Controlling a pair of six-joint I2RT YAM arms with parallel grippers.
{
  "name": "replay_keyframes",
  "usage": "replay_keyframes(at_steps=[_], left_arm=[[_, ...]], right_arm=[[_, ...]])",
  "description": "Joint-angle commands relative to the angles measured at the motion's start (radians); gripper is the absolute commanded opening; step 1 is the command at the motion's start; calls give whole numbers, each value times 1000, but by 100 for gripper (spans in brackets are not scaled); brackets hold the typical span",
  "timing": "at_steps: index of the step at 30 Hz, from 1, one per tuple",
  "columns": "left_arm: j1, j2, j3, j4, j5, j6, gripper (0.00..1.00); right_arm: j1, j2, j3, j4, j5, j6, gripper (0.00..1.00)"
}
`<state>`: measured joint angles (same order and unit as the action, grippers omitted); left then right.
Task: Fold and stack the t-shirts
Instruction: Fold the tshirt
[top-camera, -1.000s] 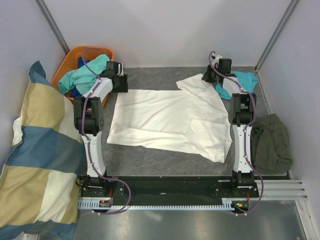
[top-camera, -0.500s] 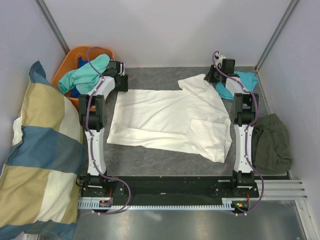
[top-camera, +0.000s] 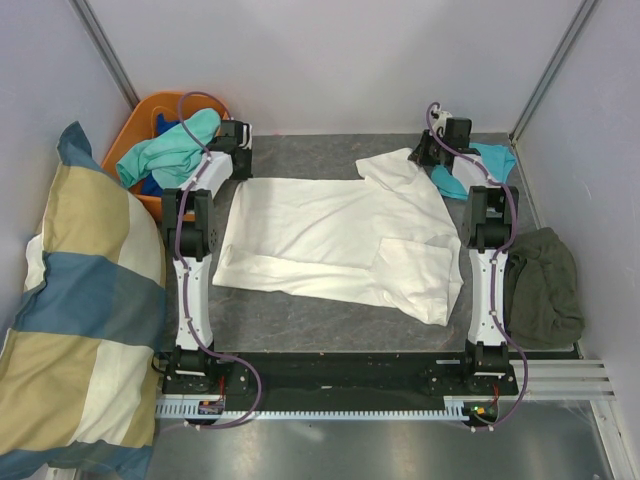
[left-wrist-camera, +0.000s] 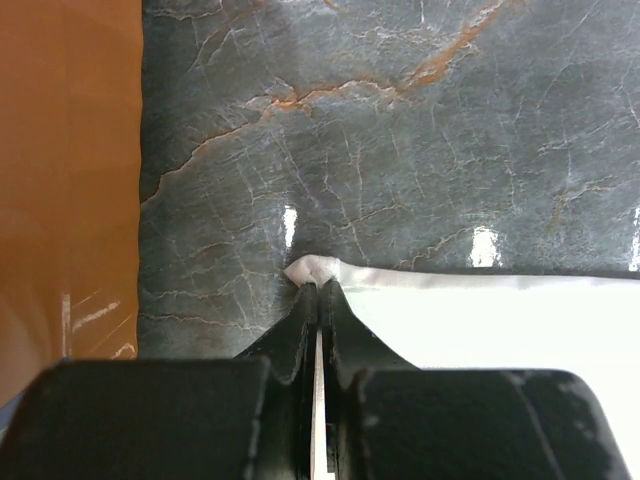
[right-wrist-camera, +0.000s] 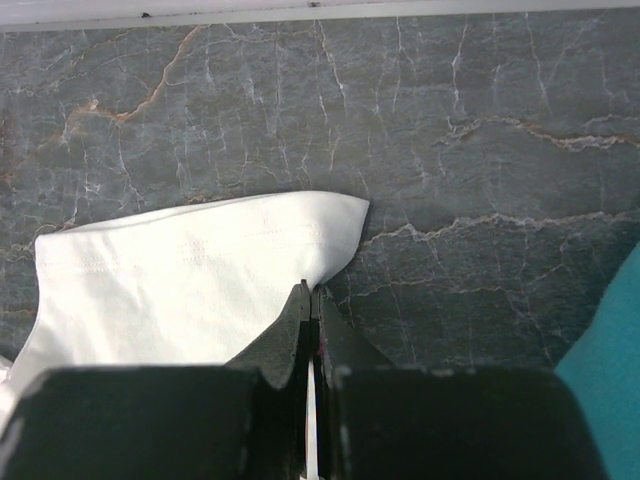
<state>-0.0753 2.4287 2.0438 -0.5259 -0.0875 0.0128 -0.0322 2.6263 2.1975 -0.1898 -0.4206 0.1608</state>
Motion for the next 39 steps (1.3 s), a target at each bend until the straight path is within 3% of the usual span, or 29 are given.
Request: replay_keyframes(at_steps=[1,16,29,39], left_arm=[[5,27,29,4,17,21,2],[5,-152,-120,32,69,-4,2],[5,-434,-405,98,127,-82,2],[5,-534,-508,112,115,-85,2]], right_arm=[[-12,-87,-39,18,-20,20,0],[-58,-511,-370,142,54,86,0],[-41,-906,-924,182,86,229,0],[-15,-1086,-1076,135,173,309,0]])
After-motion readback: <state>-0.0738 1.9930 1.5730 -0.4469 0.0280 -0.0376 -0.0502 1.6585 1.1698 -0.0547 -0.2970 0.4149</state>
